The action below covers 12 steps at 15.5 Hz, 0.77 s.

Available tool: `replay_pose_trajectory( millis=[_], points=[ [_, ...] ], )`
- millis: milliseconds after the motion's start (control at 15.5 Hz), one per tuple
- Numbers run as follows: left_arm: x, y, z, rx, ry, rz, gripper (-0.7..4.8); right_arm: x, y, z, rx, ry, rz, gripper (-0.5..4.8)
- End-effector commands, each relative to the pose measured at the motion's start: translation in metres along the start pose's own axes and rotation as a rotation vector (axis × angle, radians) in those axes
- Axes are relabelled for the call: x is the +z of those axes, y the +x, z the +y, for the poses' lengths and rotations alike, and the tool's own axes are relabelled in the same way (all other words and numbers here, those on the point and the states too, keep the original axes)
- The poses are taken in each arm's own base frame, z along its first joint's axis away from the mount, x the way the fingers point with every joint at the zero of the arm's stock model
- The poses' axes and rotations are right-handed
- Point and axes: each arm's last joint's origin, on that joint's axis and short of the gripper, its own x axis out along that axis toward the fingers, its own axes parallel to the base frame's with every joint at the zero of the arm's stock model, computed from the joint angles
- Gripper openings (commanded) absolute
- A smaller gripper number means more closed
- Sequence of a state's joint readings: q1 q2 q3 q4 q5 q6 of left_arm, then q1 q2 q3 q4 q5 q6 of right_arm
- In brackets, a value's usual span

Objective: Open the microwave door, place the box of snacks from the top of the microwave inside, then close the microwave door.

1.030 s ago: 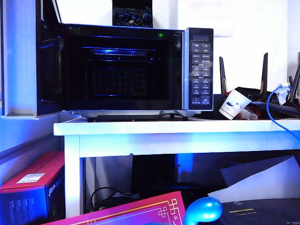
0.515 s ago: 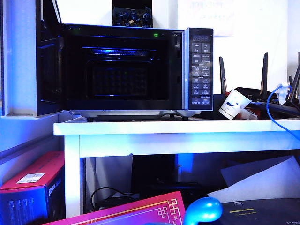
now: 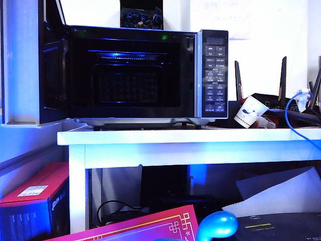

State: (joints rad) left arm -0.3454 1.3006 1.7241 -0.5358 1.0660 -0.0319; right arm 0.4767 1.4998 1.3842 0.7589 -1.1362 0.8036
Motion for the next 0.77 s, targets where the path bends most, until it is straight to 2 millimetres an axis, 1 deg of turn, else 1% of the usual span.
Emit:
replay_pose_trajectory(
  millis=[64, 386, 644, 708, 772],
  points=[
    [0.0039, -0.0013, -0.0038, -0.018, 0.025, -0.014, 2.77, 0.0028, -0.0002, 0.0018, -0.004, -0.017, -0.015, 4.79],
    [0.0039, -0.0013, -0.0038, -0.018, 0.025, -0.014, 2.77, 0.0036, -0.0002, 0.0024, -0.005, -0.028, -0.023, 4.79],
    [0.0039, -0.0013, -0.0038, -0.018, 0.025, -0.014, 2.77, 0.0041, -0.0002, 0.0023, -0.014, -0.032, -0.035, 4.69],
    [0.0039, -0.0013, -0.0038, -0.018, 0.025, -0.014, 2.77, 0.0044, -0.0002, 0.0024, -0.017, -0.034, -0.041, 4.50],
    [0.0039, -0.0013, -0.0038, -0.018, 0.025, -0.014, 2.77, 0.0058, -0.0003, 0.0023, -0.038, -0.034, -0.070, 4.48]
  ],
)
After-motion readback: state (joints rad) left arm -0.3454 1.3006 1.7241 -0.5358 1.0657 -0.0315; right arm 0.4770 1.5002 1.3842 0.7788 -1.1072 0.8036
